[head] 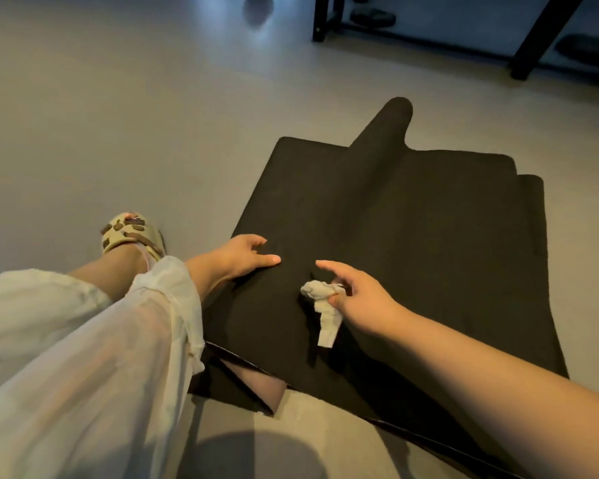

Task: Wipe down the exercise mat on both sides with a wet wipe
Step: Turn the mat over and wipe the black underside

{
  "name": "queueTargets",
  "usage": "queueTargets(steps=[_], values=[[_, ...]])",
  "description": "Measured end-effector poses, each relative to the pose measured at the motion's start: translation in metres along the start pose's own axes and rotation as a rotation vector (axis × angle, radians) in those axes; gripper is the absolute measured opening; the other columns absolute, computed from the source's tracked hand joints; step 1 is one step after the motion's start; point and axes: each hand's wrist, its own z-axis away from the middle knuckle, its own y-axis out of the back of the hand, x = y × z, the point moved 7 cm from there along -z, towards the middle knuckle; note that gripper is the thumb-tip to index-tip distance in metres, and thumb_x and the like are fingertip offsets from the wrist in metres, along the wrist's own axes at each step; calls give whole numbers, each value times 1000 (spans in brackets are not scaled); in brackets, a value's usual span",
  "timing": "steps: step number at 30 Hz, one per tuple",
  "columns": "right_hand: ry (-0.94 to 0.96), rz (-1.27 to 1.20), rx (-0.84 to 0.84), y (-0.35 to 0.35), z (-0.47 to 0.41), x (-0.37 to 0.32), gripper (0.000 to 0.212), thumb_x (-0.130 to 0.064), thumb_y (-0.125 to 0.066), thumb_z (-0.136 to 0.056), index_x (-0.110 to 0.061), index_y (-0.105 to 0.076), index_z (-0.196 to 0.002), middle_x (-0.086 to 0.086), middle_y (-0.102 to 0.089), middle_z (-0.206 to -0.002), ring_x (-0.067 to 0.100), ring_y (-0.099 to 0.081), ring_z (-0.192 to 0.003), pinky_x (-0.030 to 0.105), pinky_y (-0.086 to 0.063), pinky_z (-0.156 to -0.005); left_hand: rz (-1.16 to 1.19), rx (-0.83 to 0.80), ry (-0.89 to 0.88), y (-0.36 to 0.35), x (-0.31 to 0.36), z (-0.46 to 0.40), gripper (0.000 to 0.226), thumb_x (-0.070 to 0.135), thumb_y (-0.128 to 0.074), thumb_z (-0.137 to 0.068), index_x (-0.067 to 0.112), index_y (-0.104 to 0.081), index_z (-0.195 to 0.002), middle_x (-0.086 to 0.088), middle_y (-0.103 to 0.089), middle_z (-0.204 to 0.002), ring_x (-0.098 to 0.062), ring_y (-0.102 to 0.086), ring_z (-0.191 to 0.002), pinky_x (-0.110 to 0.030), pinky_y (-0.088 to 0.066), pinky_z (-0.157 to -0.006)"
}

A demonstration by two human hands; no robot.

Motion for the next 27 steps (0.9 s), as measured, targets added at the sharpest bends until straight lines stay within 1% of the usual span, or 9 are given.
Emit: queueTargets(steps=[3, 6, 10, 14, 18, 19, 22, 25, 27], values=[[-5, 1, 86, 2, -15, 8, 35, -4, -55, -90, -30, -53, -113, -9, -51, -88, 3, -50, -76, -1, -38, -60, 30, 43, 46, 4, -32, -7, 67, 24, -67, -86, 9, -34, -142, -13, -39, -145, -25, -37, -134, -31, -29, -107], [-16, 57, 159, 7, -33, 13, 23, -6, -59, -88, -27, -51, -94, -8, -53, -82, 3, -49, -70, 6, -39, -56, -47, 96, 73, 2, -59, -13, 66, 23, -69, -84, 7, -37, -141, -14, -43, -142, -27, -42, -131, -31, -32, -105], [-31, 157, 260, 15, -63, 12, 18, -7, -56, -89, -25, -53, -85, -6, -56, -85, 3, -50, -71, 9, -38, -53, -370, 120, 43, -2, -85, -18, 76, 39, -68, -83, 18, -30, -146, -11, -41, -143, -27, -42, -129, -34, -33, -107], [7, 287, 362, 30, -103, -4, 19, -7, -51, -92, -15, -65, -102, 2, -57, -100, 9, -48, -82, 11, -31, -59, -591, 53, 4, 0, -97, -25, 92, 57, -60, -82, 40, 2, -148, -5, -5, -157, -31, -13, -142, -48, -26, -112], [52, 330, 486, 47, -138, -23, 25, -2, -44, -93, -4, -67, -103, 12, -57, -99, 9, -47, -65, 0, -31, -49, -660, -55, 97, -10, -106, -30, 91, 61, -53, -84, 37, 6, -148, -5, 6, -158, -38, -8, -142, -54, -31, -108], [46, 348, 508, 49, -147, -27, 25, -3, -44, -93, -5, -67, -103, 12, -57, -102, 12, -51, -67, 3, -35, -51, -674, -60, 102, -11, -106, -31, 90, 61, -53, -83, 36, 4, -149, -5, 7, -158, -39, -8, -142, -53, -32, -107], [82, 513, 522, 50, -170, -38, 23, -9, -46, -95, -6, -62, -111, 11, -47, -115, 26, -54, -92, 31, -47, -74, -686, -53, 85, -10, -102, -33, 90, 61, -55, -82, 34, -1, -149, -7, 5, -158, -39, -16, -139, -49, -36, -105], [193, 735, 438, 38, -191, -41, 22, -10, -49, -94, -4, -58, -113, 11, -45, -115, 27, -48, -99, 34, -44, -79, -683, -63, 91, -13, -102, -35, 91, 58, -56, -83, 33, 0, -150, -8, 9, -158, -43, -10, -140, -51, -34, -107], [129, 750, 368, 27, -207, -33, 27, -10, -47, -95, -5, -57, -119, 13, -46, -116, 31, -49, -103, 32, -42, -80, -693, -73, 108, -15, -102, -36, 91, 56, -55, -84, 32, 3, -149, -8, 13, -157, -45, -4, -141, -54, -29, -110]])
